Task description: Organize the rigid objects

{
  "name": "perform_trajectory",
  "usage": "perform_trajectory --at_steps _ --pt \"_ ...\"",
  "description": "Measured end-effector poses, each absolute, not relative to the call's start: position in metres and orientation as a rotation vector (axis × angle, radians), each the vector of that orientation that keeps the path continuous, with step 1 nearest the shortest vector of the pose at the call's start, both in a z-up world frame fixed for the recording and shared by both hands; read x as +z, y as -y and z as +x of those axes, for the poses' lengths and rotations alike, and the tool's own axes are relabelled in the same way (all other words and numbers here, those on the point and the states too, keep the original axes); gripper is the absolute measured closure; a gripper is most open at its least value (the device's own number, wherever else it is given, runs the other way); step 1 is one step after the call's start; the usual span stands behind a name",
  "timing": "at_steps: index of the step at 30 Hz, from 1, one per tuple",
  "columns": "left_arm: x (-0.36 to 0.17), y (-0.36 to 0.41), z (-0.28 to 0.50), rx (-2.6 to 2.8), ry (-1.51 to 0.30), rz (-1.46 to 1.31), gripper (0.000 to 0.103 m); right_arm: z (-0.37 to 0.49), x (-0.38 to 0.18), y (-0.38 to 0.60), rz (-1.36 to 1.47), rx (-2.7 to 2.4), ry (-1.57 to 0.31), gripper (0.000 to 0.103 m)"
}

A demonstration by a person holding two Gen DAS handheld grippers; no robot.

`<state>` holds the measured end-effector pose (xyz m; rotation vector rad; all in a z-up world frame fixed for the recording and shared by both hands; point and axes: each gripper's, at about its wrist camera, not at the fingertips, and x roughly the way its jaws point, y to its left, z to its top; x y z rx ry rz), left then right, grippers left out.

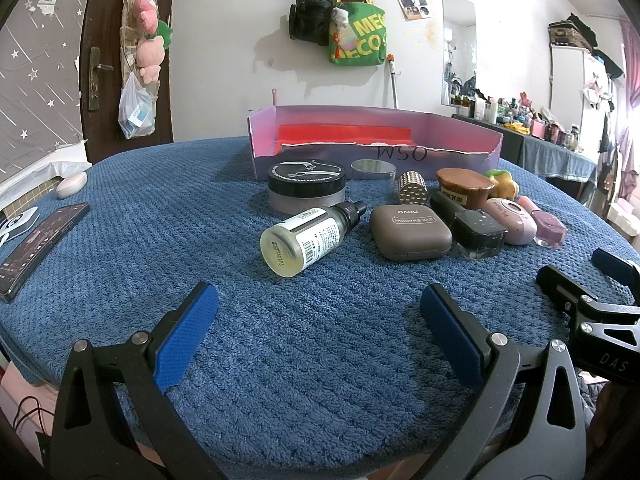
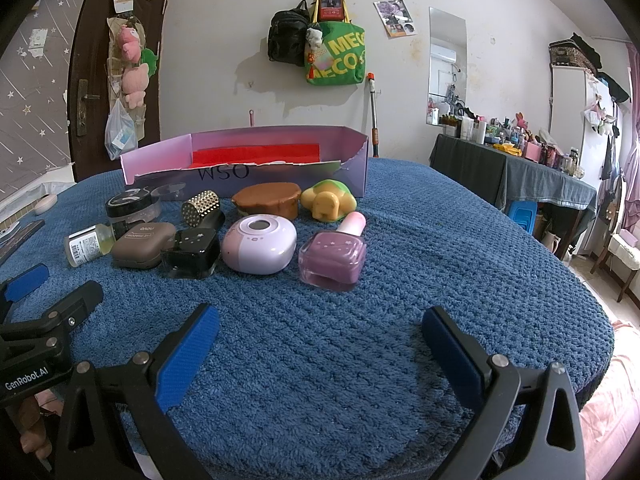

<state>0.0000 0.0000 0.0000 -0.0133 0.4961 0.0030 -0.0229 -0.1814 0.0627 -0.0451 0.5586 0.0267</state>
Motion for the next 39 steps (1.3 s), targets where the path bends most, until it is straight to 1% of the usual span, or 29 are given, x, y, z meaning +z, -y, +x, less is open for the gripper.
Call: perform_trajectory --at_steps 6,13,20,27,30,32,33,34,36,38,39 --pt "0.006 -0.002 0.004 0.003 -0.52 -0.014 0.0 -0.02 0.065 0.182 -0.03 0.025 -0.579 0.0" --pt "0.027 -0.01 0.019 -0.001 -0.52 -0.024 0.0 -0.01 0.095 0.183 -0.049 0.01 -0.544 0.0" --pt "0.038 -0.02 0.044 -0.019 -0.567 -0.007 0.0 0.019 0.107 0.195 -0.034 -0.05 -0.59 0.0" --pt "0.037 -0.023 0.064 -0.057 -0.642 0.034 0.001 0.041 0.102 0.204 -0.031 -0.12 -0.668 0.0" --pt "0.034 -0.024 0.069 -0.081 -0.676 0.036 0.004 0.049 0.098 0.206 -0.028 -0.134 -0.707 0.0" --pt "0.032 -0.024 0.072 -0.095 -0.696 0.032 0.01 0.055 0.094 0.207 -0.031 -0.143 -0.731 0.0" --pt "0.031 -0.024 0.075 -0.103 -0.708 0.033 0.015 0.058 0.094 0.207 -0.028 -0.143 -0.74 0.001" --pt "0.03 -0.024 0.077 -0.107 -0.718 0.034 0.019 0.059 0.092 0.206 -0.026 -0.145 -0.746 0.003" --pt "0.028 -0.026 0.08 -0.119 -0.739 0.029 0.022 0.059 0.09 0.207 -0.028 -0.14 -0.758 0.004" --pt "0.027 -0.027 0.083 -0.142 -0.757 0.015 0.03 0.062 0.089 0.207 -0.026 -0.132 -0.77 0.005" --pt "0.025 -0.026 0.084 -0.152 -0.769 0.013 0.038 0.061 0.089 0.207 -0.022 -0.128 -0.773 0.006"
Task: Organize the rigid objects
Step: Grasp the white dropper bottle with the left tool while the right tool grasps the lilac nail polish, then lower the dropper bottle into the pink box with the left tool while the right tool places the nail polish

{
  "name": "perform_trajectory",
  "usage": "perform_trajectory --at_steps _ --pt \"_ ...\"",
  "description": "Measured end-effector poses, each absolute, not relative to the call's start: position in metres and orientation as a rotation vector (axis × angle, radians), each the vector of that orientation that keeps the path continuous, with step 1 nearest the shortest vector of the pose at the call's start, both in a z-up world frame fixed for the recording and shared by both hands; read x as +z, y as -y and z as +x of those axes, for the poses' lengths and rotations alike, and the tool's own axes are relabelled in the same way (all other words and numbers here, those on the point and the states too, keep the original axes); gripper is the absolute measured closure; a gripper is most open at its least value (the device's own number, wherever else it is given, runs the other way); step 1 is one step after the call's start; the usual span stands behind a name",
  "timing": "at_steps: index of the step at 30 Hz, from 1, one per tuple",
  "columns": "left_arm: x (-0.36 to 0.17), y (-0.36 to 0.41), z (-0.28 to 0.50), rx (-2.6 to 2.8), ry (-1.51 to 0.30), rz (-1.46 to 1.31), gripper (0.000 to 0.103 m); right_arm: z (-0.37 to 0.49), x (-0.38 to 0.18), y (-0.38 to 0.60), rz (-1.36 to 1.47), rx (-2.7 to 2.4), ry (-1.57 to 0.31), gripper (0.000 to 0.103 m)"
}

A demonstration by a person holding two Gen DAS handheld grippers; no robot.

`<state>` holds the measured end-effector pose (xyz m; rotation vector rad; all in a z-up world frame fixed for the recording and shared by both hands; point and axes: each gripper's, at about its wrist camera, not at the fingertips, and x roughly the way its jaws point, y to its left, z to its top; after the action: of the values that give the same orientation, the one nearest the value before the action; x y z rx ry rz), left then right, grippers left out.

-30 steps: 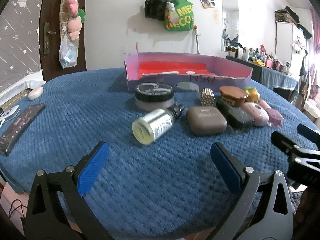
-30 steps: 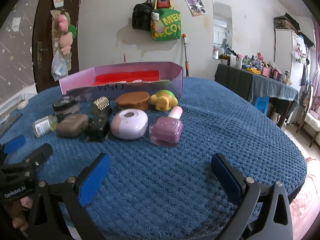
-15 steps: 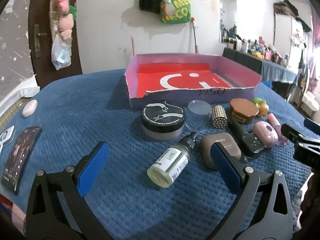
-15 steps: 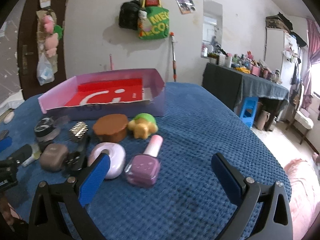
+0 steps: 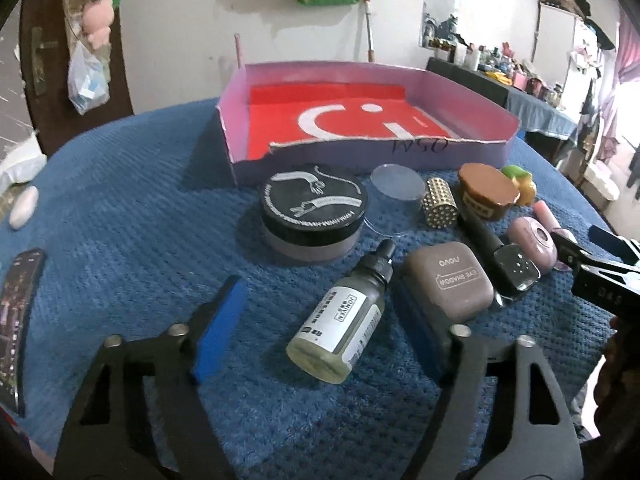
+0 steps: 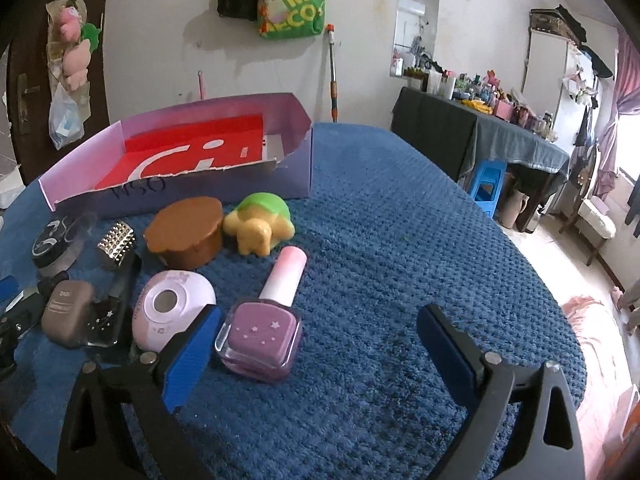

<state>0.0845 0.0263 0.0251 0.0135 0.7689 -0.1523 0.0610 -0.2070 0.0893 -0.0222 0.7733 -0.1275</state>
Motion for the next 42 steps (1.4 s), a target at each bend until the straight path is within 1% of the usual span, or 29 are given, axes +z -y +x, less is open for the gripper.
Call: perform_trajectory --at_steps 1,2,3,4,5,6,7,8,9,11,15,22,33,37,42 --pt "0.023 -0.025 0.086 -0.165 -0.781 0.015 0.045 0.063 0.089 0.208 -0.01 -0.114 -0.781 0.009" --pt "0.022 -0.024 0.085 -0.163 -0.779 0.027 0.045 0.064 0.088 0.208 0.001 -0.104 -0.786 0.012" --pt "0.023 -0.023 0.084 -0.168 -0.775 0.035 0.051 0.064 0.088 0.208 0.013 -0.094 -0.792 0.014" --pt "0.023 -0.021 0.084 -0.182 -0.774 0.041 0.061 0.065 0.087 0.209 0.03 -0.076 -0.796 0.019" --pt "0.023 -0.019 0.083 -0.189 -0.768 0.049 0.066 0.066 0.085 0.211 0.054 -0.044 -0.802 0.025" --pt "0.023 -0.017 0.082 -0.199 -0.764 0.051 0.071 0.067 0.084 0.212 0.075 -0.018 -0.806 0.027" --pt "0.023 -0.017 0.081 -0.207 -0.763 0.049 0.073 0.066 0.084 0.212 0.069 -0.01 -0.798 0.033" --pt "0.023 -0.016 0.081 -0.217 -0.763 0.041 0.074 0.064 0.084 0.207 0.047 0.021 -0.792 0.051" --pt "0.024 -0.016 0.081 -0.224 -0.763 0.035 0.075 0.061 0.085 0.202 0.033 0.043 -0.787 0.061" --pt "0.026 -0.016 0.08 -0.232 -0.76 0.019 0.076 0.056 0.085 0.191 -0.02 0.031 -0.769 0.061" --pt "0.036 -0.014 0.074 -0.238 -0.729 0.016 0.077 0.052 0.09 0.194 0.022 0.037 -0.749 0.061" --pt "0.054 -0.013 0.067 -0.239 -0.677 0.01 0.077 0.048 0.117 0.193 0.006 0.059 -0.674 0.061" --pt "0.069 -0.014 0.068 -0.227 -0.642 0.013 0.077 0.054 0.132 0.185 -0.003 0.105 -0.647 0.061" --pt "0.081 -0.019 0.078 -0.228 -0.624 0.002 0.077 0.064 0.145 0.185 -0.005 0.135 -0.628 0.061" --pt "0.099 -0.032 0.117 -0.268 -0.647 -0.035 0.077 0.092 0.163 0.184 -0.038 0.17 -0.605 0.061"
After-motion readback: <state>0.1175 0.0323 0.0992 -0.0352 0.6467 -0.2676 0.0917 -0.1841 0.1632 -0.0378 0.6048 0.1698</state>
